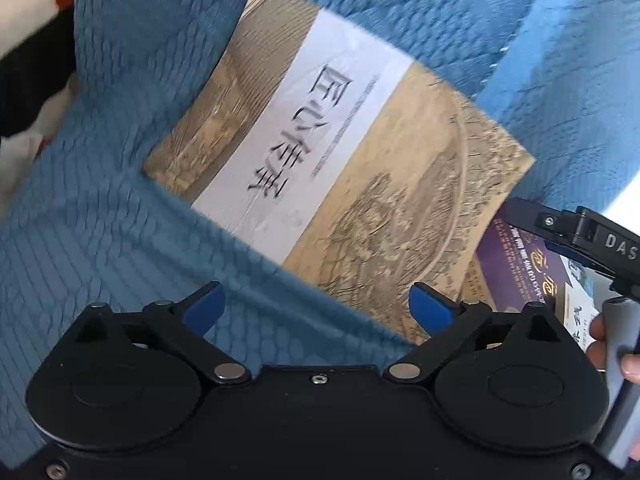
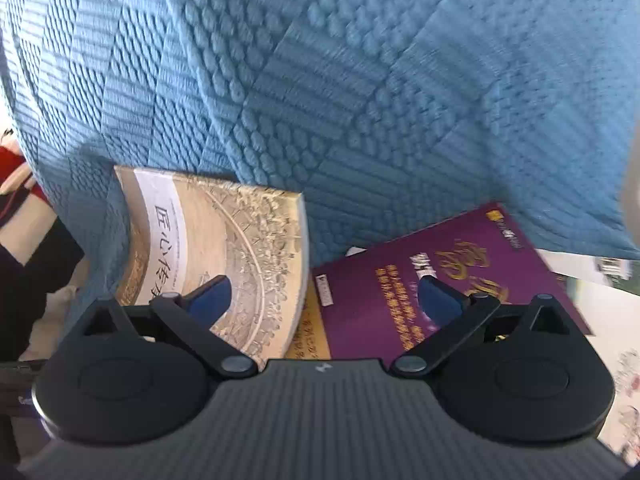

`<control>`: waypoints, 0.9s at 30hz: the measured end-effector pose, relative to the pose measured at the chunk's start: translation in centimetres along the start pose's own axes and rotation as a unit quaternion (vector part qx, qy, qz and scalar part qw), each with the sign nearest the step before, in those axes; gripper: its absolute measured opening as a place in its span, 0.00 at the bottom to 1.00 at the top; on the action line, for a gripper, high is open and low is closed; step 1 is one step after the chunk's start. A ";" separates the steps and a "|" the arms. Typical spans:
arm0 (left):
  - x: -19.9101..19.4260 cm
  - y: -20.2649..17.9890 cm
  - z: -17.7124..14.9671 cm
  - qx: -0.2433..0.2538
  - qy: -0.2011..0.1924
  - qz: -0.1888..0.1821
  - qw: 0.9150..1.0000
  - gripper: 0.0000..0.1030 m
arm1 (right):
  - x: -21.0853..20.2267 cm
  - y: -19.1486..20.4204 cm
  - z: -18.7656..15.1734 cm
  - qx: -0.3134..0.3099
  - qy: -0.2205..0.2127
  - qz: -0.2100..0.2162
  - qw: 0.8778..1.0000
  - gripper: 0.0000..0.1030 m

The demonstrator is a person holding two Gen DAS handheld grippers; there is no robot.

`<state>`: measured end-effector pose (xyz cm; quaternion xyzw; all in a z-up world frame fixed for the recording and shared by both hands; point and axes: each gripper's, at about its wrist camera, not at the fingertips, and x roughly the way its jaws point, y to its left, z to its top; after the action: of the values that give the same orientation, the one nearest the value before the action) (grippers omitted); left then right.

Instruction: Organize objects

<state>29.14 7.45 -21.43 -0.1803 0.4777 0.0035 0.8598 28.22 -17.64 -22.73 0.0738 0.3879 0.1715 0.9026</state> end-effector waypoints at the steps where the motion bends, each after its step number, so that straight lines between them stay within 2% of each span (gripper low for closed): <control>1: 0.1 0.3 0.0 -0.004 0.001 0.000 1.000 0.95 | 0.4 0.1 0.0 -0.004 0.001 0.001 1.000 0.98; 4: 0.4 0.7 0.0 -0.010 0.005 0.005 1.000 0.94 | 1.7 0.2 -0.1 0.000 0.010 0.015 1.000 0.98; 9: 0.9 1.2 0.0 -0.023 0.023 -0.014 0.999 0.91 | 3.0 -0.1 -0.6 0.030 0.033 0.047 0.998 0.98; 13: 0.9 1.8 -0.1 -0.039 0.022 -0.017 0.999 0.89 | 3.9 -0.3 -1.1 0.052 0.045 0.075 0.995 0.96; 18: 0.8 2.6 0.0 -0.069 0.025 -0.028 0.997 0.85 | 4.3 -0.3 -1.6 0.069 0.037 0.102 0.992 0.97; 21: 0.7 3.0 0.1 -0.084 0.026 -0.037 0.995 0.85 | 4.3 0.2 -1.7 0.058 0.040 0.116 0.991 0.79; 26: 0.3 3.7 0.3 -0.110 0.024 -0.047 0.993 0.85 | 4.1 0.6 -1.9 0.048 0.046 0.123 0.990 0.74; 27: 0.2 3.7 0.3 -0.113 0.024 -0.049 0.992 0.85 | 4.3 0.5 -1.8 0.047 0.048 0.136 0.988 0.71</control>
<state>28.84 11.01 -22.62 -0.2993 0.4850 0.0107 0.8216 29.52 -15.61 -26.73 0.1599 0.4245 0.2781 0.8467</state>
